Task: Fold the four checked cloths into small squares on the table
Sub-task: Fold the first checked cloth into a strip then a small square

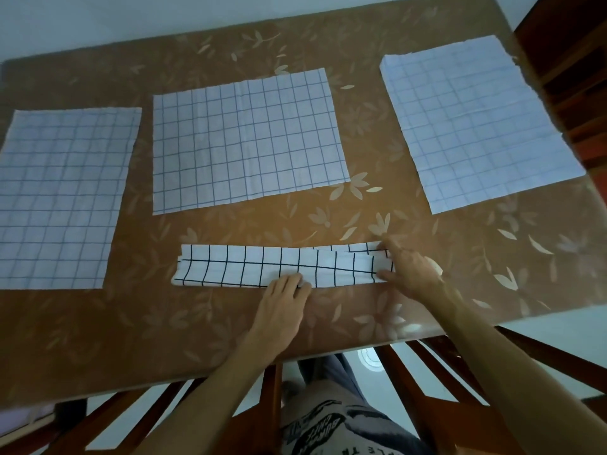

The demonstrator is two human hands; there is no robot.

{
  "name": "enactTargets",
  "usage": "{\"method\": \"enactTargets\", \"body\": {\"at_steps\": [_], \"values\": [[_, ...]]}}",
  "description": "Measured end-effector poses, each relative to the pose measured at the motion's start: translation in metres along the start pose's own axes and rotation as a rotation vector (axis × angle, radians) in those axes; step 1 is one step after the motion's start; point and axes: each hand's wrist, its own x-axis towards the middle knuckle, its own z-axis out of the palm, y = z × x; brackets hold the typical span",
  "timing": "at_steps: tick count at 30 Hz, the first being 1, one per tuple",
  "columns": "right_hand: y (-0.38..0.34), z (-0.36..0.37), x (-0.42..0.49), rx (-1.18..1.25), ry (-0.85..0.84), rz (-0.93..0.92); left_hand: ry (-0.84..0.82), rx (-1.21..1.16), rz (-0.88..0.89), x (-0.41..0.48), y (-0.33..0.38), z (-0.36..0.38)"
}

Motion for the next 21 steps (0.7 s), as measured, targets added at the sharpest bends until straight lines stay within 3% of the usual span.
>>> {"method": "enactTargets", "body": {"at_steps": [7, 13, 18, 21], "values": [[-0.007, -0.001, 0.007, -0.234, 0.132, -0.097, -0.001, -0.107, -0.112, -0.044, 0.005, 0.0], [-0.006, -0.012, 0.034, -0.12, 0.009, -0.099, 0.087, -0.247, -0.203, -0.068, 0.011, 0.002], [-0.005, 0.001, 0.018, -0.229, 0.066, -0.163, 0.164, -0.325, -0.234, -0.059, 0.024, -0.001], [-0.012, 0.005, -0.004, -0.045, 0.039, -0.128, 0.152, -0.429, -0.268, -0.057, 0.028, -0.001]]}}
